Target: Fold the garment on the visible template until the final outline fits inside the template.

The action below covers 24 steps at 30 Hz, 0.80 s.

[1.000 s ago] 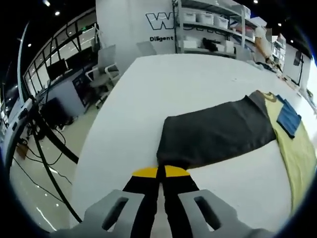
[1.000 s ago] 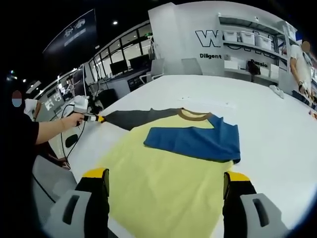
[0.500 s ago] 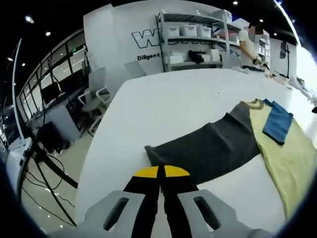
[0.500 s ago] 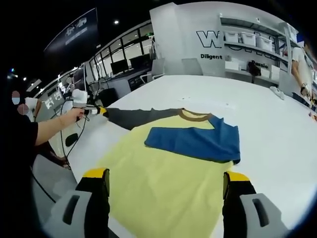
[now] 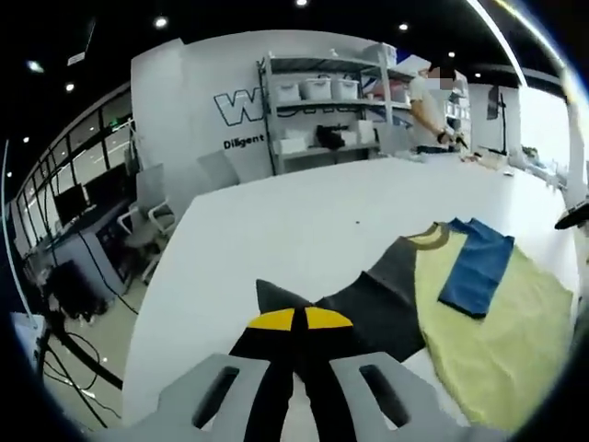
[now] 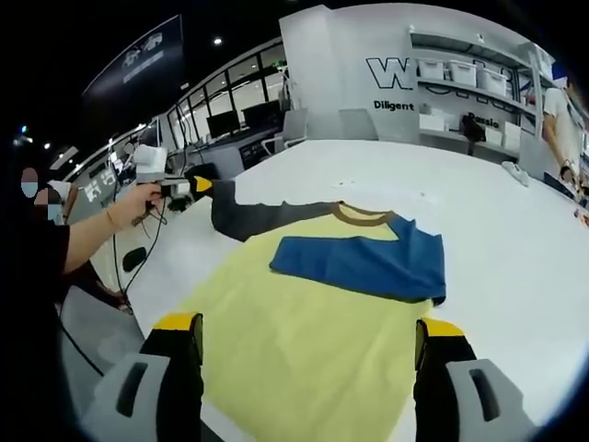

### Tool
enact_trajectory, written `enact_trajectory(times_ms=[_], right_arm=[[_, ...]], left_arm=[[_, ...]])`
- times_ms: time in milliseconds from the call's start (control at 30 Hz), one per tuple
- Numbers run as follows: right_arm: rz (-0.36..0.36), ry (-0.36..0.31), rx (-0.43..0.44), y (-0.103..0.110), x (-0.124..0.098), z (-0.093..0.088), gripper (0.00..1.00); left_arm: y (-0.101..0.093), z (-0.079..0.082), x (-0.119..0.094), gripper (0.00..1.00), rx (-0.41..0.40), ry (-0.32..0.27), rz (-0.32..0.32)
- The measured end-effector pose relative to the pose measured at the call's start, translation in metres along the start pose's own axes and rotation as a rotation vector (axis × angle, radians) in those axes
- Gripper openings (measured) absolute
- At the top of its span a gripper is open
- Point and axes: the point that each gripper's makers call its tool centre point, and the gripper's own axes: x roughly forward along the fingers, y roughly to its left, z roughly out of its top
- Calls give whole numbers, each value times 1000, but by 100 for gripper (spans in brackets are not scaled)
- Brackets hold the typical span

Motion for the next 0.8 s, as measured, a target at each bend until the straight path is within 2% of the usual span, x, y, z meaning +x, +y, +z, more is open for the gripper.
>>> enact_trajectory(times_ms=[300,433,533,800], right_arm=[[0,-1,-3,0,0,1,95],[3,1,-3,0,0,-1,95],[4,8,-7,0,0,-3,95],[6,7,-4,0,2,-2,95]], left_arm=[[-36,25,6,0,23,-36,-74],[-60,40,9,0,88,-51,-107],[-78,52,12,1,89,-77,-139],[-119,68,20,1,90,-105,-205]])
